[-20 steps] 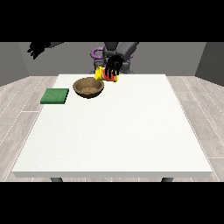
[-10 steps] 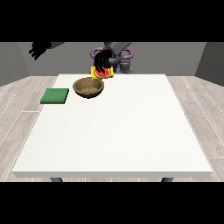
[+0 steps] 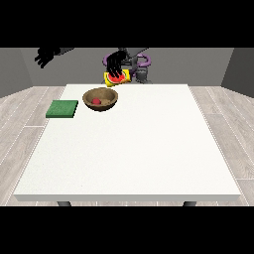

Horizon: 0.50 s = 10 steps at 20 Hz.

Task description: Pick the cup and pour the ball into the bowl, then pick the bowl and place it on the pad

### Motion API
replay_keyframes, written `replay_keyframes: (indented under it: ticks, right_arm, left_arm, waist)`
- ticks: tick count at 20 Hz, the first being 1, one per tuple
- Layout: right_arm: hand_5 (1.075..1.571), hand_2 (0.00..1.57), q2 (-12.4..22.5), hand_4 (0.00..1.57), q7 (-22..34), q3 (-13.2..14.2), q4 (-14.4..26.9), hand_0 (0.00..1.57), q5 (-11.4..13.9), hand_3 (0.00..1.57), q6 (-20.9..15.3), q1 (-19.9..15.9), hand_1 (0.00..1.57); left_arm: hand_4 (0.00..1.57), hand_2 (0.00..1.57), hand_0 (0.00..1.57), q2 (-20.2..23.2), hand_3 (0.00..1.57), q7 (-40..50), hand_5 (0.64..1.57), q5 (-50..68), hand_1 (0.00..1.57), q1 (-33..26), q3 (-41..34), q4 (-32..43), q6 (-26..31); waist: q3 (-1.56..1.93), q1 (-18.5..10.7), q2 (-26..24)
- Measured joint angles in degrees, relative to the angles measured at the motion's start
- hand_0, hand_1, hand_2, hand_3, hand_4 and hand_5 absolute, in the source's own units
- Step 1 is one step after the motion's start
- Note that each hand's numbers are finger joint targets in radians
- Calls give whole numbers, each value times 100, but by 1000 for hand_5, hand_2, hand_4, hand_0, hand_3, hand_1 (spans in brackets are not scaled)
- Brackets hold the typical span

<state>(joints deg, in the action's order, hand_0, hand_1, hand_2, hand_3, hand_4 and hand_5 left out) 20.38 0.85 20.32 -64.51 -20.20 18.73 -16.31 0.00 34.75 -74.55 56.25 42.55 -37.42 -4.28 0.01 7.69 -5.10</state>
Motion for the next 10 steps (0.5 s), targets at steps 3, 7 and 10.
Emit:
replay_keyframes:
  ticks: [3,7,10]
  right_arm:
    - [1553,0,-4,737,-67,47,6,0,10,178,9,249,0]
    - [1559,0,-2,777,-49,102,-36,0,28,132,-68,483,0]
    - [1556,0,-30,786,-42,114,-61,0,64,0,-169,546,0]
  left_arm:
    - [1269,1571,1042,237,1438,-160,1567,401,1042,-151,-506,-327,-421]
    - [1285,936,635,634,669,-760,1545,1507,635,-491,-1545,-863,-978]
    - [1161,0,0,752,0,-1164,1561,2552,0,-633,-2468,-1325,-1238]
  waist:
    - [-6,-140,-143]
    - [-28,-409,-292]
    - [-54,-637,-355]
